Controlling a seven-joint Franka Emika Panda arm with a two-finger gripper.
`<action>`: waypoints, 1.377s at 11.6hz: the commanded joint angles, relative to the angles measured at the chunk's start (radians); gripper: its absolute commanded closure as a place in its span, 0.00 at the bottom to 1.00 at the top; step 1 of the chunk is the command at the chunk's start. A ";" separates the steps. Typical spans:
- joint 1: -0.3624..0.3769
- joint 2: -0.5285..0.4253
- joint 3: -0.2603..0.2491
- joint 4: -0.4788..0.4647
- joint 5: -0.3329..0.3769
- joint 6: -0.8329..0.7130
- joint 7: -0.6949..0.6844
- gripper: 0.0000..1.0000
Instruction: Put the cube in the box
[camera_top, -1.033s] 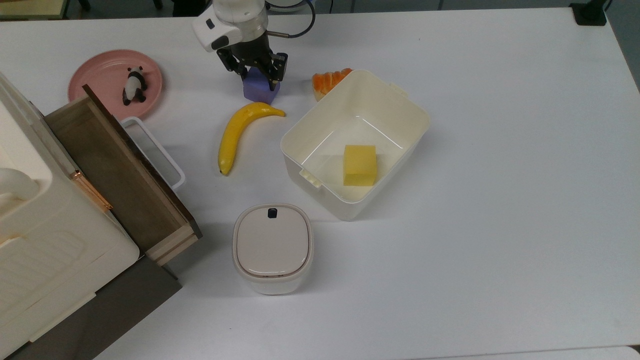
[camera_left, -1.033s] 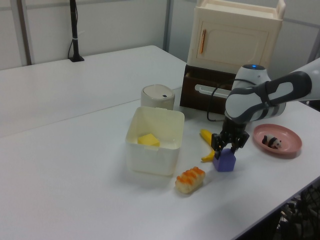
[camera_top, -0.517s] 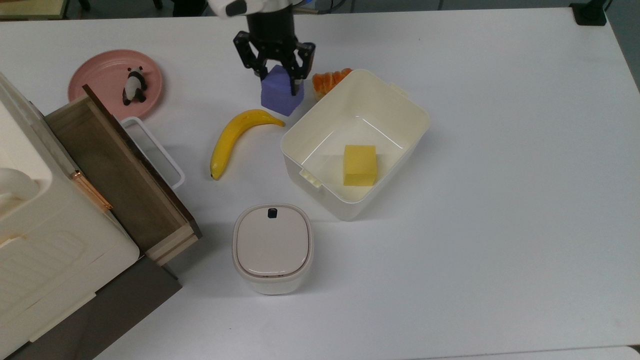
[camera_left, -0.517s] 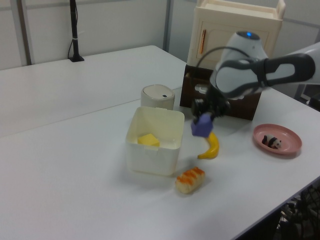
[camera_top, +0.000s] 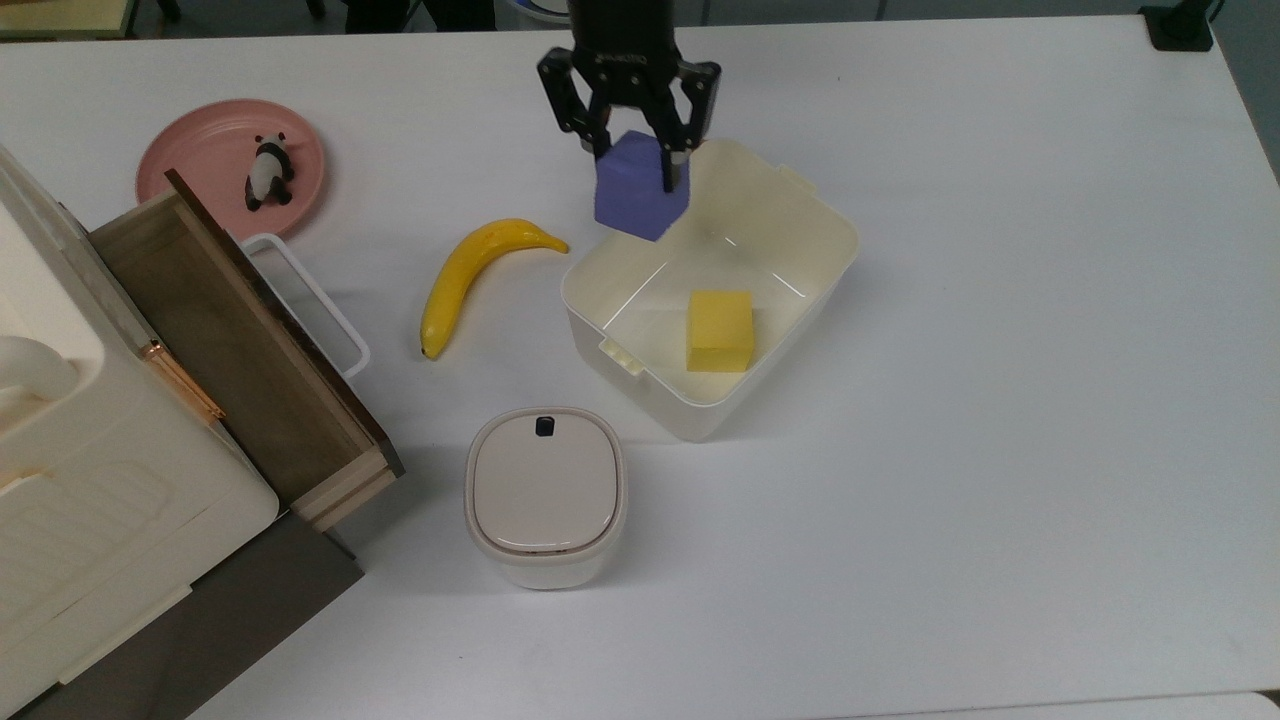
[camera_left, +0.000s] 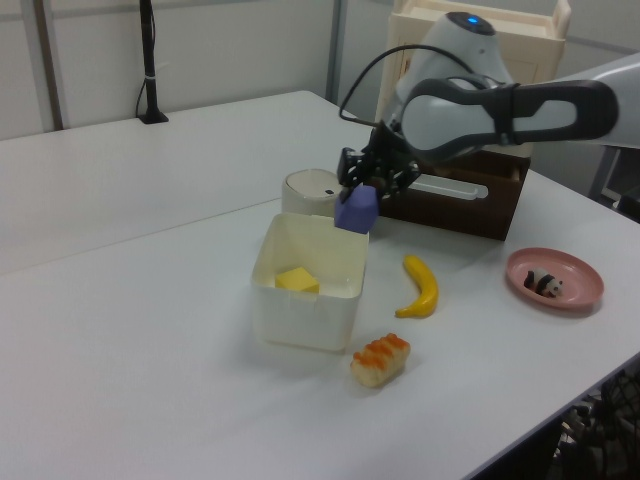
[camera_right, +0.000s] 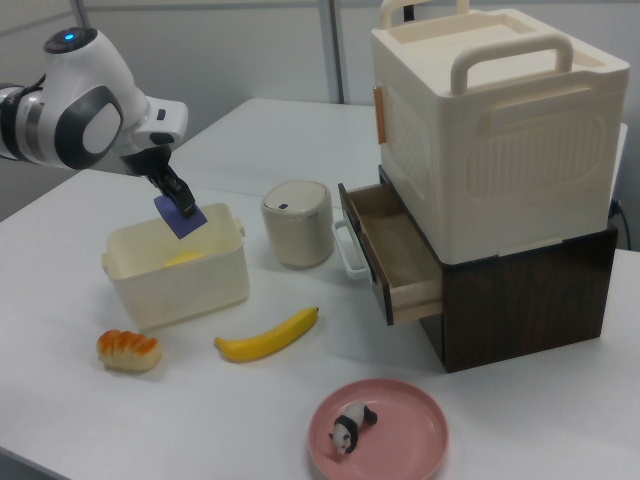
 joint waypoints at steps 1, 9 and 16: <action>0.015 0.051 -0.005 0.057 0.011 0.002 0.026 0.00; -0.005 0.009 -0.005 0.151 -0.085 -0.310 -0.033 0.00; -0.100 0.029 -0.005 0.345 -0.090 -0.679 -0.340 0.00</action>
